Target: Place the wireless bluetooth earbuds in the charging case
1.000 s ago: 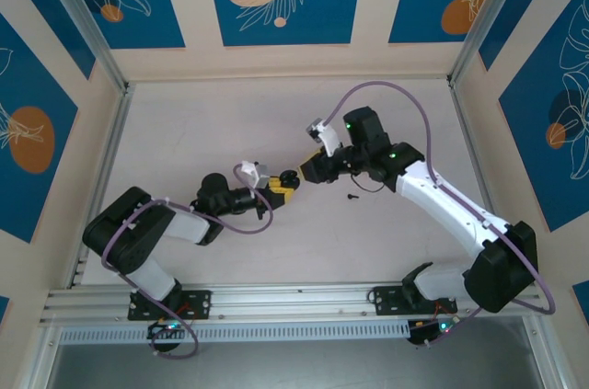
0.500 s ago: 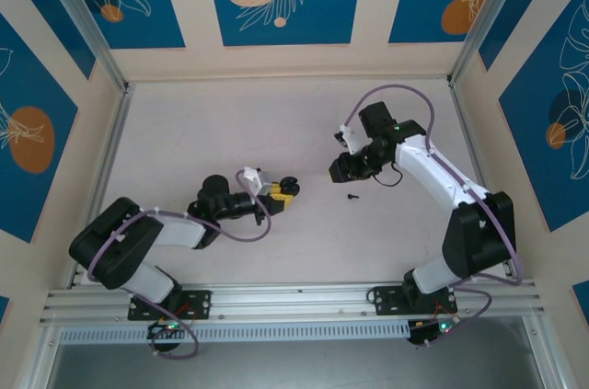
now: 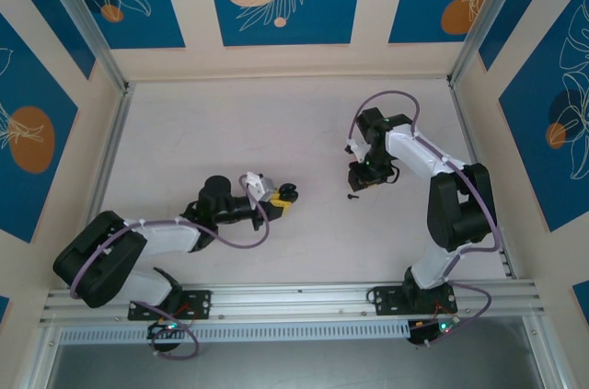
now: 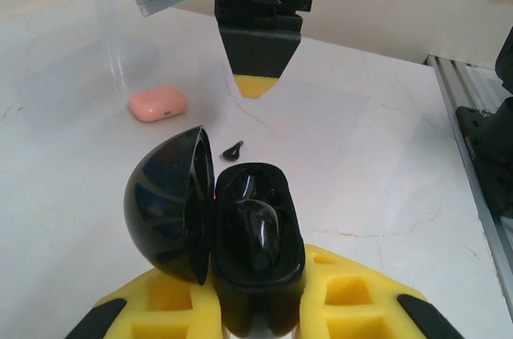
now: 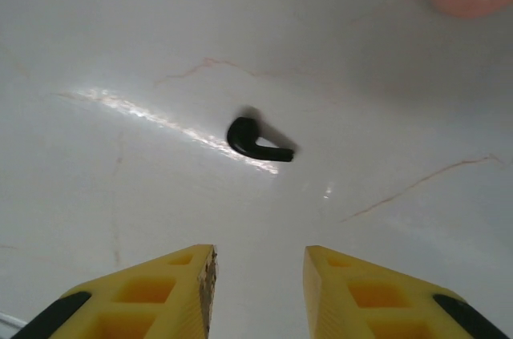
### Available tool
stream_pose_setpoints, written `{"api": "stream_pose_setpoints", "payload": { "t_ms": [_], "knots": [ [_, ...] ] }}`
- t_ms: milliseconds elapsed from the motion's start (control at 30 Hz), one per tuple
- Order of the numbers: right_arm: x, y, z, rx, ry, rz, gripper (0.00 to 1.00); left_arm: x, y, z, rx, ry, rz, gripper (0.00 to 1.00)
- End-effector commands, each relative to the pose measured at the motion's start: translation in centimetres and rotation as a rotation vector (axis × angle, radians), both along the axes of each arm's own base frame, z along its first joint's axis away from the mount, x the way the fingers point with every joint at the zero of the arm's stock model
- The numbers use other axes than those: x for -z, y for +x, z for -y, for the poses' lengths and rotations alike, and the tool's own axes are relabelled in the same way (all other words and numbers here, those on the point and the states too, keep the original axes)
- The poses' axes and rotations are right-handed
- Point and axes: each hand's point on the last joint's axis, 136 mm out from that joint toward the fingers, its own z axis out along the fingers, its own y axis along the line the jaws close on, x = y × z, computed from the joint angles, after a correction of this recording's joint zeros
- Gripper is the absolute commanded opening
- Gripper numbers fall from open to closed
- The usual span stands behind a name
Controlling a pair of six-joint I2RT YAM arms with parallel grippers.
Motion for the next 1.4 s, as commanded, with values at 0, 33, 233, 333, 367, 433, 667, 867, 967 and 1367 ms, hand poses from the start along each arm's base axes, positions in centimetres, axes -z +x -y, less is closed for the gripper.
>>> {"api": "stream_pose_setpoints", "payload": {
  "t_ms": [0,33,233,333,367,433,667,867,967,1367],
  "knots": [
    [0.1,0.5,1.6,-0.038,-0.095,0.010,0.35,-0.5,-0.2,0.2,0.004,0.005,0.033,0.11],
    [0.4,0.5,1.9,-0.044,-0.112,0.008,0.35,-0.4,-0.2,0.2,0.003,0.007,0.030,0.11],
    [1.7,0.1,1.8,-0.078,-0.120,-0.003,0.41,-0.6,-0.3,0.2,0.001,0.014,0.035,0.11],
    [2.2,-0.1,1.6,-0.086,-0.120,-0.004,0.44,-0.5,-0.2,0.2,-0.002,0.020,0.036,0.11],
    [2.3,-0.2,1.5,-0.086,-0.117,-0.004,0.45,-0.5,-0.3,0.2,-0.002,0.023,0.035,0.11],
    [2.5,-0.1,1.4,-0.083,-0.114,0.000,0.49,-0.5,-0.2,0.2,-0.002,0.024,0.035,0.11],
    [3.6,-0.6,1.5,-0.110,-0.128,-0.017,0.55,-0.3,-0.3,0.2,-0.002,0.032,0.032,0.11],
    [3.8,-0.9,1.3,-0.109,-0.113,-0.026,0.57,-0.3,-0.3,0.4,0.002,0.033,0.031,0.11],
    [4.0,-0.8,1.2,-0.109,-0.106,-0.028,0.58,-0.4,-0.3,0.4,-0.001,0.035,0.033,0.11],
    [5.0,0.0,-0.5,-0.127,-0.079,-0.025,0.58,-0.4,-0.2,0.5,-0.004,0.040,0.031,0.11]
  ]
}}
